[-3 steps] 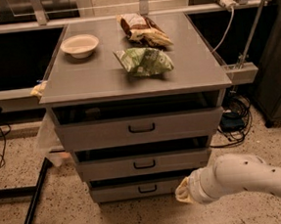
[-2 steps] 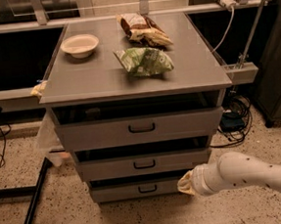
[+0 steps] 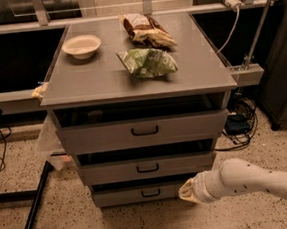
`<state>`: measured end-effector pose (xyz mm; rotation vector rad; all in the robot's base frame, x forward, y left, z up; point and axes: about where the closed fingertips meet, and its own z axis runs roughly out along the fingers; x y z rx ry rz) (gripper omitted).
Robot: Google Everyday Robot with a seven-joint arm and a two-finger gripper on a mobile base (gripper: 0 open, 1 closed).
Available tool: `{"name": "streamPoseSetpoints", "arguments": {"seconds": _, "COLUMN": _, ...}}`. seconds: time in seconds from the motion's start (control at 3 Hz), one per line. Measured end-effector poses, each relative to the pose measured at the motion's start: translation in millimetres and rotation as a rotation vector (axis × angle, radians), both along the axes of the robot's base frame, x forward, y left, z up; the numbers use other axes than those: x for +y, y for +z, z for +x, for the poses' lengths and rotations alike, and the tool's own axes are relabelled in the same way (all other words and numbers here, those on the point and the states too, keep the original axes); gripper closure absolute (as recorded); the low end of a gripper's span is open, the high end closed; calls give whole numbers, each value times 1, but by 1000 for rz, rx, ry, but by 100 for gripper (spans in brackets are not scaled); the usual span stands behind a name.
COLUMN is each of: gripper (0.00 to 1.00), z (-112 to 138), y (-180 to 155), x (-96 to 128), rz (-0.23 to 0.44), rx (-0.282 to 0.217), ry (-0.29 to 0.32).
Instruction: Open bottom drawer
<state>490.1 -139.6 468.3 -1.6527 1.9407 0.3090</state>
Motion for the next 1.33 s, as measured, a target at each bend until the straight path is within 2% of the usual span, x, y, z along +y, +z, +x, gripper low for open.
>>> {"name": "streamPoseSetpoints", "arguments": {"seconds": 0.33, "gripper": 100, "z": -3, "y": -30, "x": -1, "rz": -20, "rx": -38, "ry": 19}}
{"name": "streamPoseSetpoints", "arguments": {"seconds": 0.67, "gripper": 100, "z": 6, "y": -87, "x": 0, "rz": -39, "rx": -91, "ry": 63}}
{"name": "streamPoseSetpoints", "arguments": {"seconds": 1.0, "gripper": 100, "z": 22, "y": -139, "x": 5, "rz": -10, "rx": -114, "ry": 92}}
{"name": "streamPoseSetpoints", "arguments": {"seconds": 1.33, "gripper": 100, "z": 44, "y": -182, "x": 2, "rz": 27, "rx": -128, "ry": 85}}
